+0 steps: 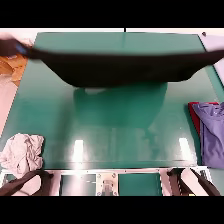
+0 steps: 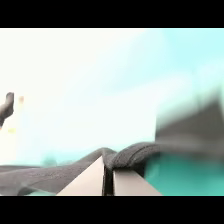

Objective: Fold the shirts.

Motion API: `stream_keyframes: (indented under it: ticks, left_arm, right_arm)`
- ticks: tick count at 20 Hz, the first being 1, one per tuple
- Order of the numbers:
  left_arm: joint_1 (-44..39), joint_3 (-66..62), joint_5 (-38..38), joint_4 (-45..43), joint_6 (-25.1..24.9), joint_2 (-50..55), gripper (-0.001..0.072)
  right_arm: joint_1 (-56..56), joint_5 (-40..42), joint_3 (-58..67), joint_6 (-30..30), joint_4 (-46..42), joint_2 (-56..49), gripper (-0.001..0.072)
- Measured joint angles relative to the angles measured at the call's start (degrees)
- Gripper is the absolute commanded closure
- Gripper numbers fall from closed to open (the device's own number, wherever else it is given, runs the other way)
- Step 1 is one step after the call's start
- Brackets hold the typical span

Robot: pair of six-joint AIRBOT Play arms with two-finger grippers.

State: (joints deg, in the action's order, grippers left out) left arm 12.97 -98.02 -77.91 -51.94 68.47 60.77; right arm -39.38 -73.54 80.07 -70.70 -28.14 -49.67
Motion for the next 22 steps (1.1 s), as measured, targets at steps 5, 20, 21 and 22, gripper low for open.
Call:
stream_keyframes:
  ticks: [5,20,21,22]
  left_arm:
    - [-0.04,-15.37,8.15,-0.11,0.37,-14.95,0.0681]
    - [-0.44,7.82,6.88,2.69,0.09,7.13,0.0681]
    - [-0.92,10.21,8.04,3.34,-0.63,10.62,0.0681]
    - [-1.68,12.04,9.51,3.8,-1.38,14.34,0.0681]
  right_arm:
    - [-0.04,9.55,18.27,-6.25,-0.04,11.39,0.0697]
    - [10.29,20.09,-14.1,2.19,-1.11,-0.85,0.0697]
    - [12.48,22.51,-17.0,4.33,-0.55,-4.39,0.0697]
    - [14.64,25.4,-19.1,6.38,-0.28,-8.92,0.0697]
